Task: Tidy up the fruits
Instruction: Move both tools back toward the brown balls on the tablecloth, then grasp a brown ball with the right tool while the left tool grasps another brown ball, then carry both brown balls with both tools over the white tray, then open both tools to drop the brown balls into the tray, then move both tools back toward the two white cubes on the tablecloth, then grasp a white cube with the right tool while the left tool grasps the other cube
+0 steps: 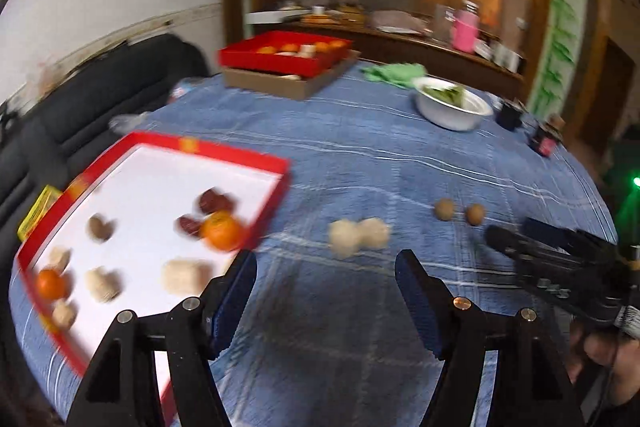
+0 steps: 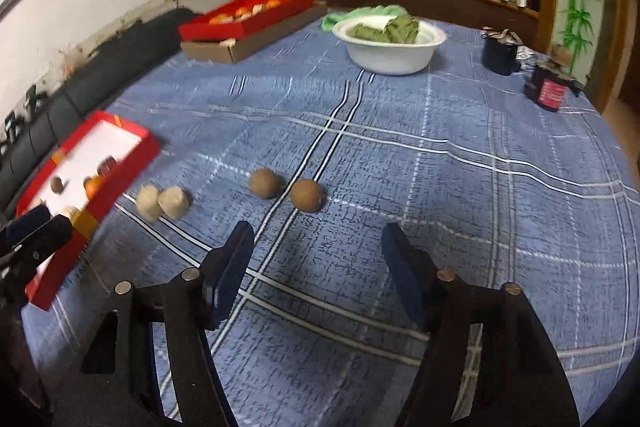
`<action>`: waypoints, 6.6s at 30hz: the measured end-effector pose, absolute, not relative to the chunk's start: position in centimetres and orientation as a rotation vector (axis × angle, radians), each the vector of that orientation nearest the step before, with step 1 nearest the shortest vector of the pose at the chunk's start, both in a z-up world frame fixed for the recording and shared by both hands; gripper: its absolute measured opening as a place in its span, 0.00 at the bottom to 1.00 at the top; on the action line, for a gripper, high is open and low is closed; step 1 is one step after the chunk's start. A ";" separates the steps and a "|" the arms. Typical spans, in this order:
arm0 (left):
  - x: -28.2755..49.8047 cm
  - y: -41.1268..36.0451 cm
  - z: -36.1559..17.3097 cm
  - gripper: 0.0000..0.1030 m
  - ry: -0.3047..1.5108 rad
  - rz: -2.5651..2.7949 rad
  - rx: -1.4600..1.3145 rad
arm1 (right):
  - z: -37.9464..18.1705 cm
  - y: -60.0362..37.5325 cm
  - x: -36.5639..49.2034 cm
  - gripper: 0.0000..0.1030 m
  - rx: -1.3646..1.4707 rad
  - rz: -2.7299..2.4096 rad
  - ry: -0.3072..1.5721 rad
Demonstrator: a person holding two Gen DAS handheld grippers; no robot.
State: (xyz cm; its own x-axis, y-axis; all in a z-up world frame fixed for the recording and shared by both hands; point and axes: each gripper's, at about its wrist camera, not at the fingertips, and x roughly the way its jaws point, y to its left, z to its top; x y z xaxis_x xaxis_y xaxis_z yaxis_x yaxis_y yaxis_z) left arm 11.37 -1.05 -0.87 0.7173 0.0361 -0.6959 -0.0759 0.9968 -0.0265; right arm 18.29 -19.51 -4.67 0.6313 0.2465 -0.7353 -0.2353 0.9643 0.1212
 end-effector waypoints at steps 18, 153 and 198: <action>19.3 -8.2 -2.1 0.66 0.828 -0.074 -0.025 | -6.0 -20.6 22.3 0.19 -0.003 0.266 0.903; 15.0 23.2 -2.4 0.20 0.861 0.638 -0.265 | -3.4 10.1 21.8 0.20 -0.194 0.686 0.854; 9.0 7.6 0.1 0.68 0.740 0.250 -0.166 | -6.6 -7.7 19.5 0.37 -0.272 0.517 0.895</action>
State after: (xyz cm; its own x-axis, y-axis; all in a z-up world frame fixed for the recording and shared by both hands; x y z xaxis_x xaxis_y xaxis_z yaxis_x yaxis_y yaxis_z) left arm 8.99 7.57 0.07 0.7108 0.1656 -0.6836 -0.2822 0.9574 -0.0615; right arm 19.48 -7.70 -6.62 0.5147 0.3135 -0.7980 -0.5348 0.8449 -0.0130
